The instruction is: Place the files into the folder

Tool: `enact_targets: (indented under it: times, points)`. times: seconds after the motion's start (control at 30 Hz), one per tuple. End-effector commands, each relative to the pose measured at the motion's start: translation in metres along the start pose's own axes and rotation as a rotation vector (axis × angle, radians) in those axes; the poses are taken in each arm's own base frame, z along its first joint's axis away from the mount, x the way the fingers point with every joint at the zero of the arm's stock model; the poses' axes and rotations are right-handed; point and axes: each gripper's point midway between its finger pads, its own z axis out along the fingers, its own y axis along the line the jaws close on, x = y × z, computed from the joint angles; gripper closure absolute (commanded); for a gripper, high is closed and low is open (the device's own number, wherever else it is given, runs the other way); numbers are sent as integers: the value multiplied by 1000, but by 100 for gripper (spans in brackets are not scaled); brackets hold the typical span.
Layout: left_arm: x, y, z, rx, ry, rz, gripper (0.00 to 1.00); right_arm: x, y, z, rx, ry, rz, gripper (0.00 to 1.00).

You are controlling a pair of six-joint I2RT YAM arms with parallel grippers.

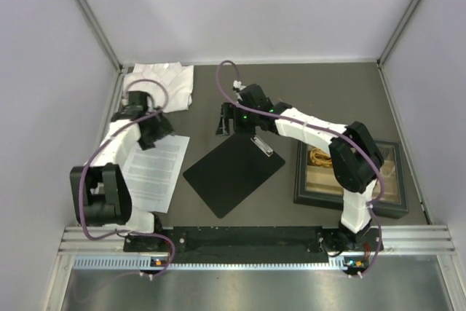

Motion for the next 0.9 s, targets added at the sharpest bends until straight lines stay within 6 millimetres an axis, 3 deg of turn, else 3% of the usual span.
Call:
enact_targets:
  times: [0.0,0.07,0.13,0.2,0.33,0.43,0.57,0.87]
  points:
    - [-44,31,-23,98,-105,-304,22,-12,92,30,-263,-53,135,22]
    - [-48,54,-14,94,-78,-421,22,-16,107,46,-301,-86,153,23]
    - [-44,71,-4,75,-46,-491,24,-4,122,68,-326,-49,187,25]
    - [-31,74,6,82,32,-534,25,-4,139,77,-356,-38,199,29]
    - [-11,89,24,31,84,-594,23,24,154,105,-331,-4,180,31]
    - [4,99,31,0,117,-653,23,33,152,114,-289,3,217,34]
    - [22,109,39,-37,149,-697,24,54,130,131,-158,38,298,35]
    - [46,117,53,-69,224,-716,24,64,119,156,-96,61,382,35]
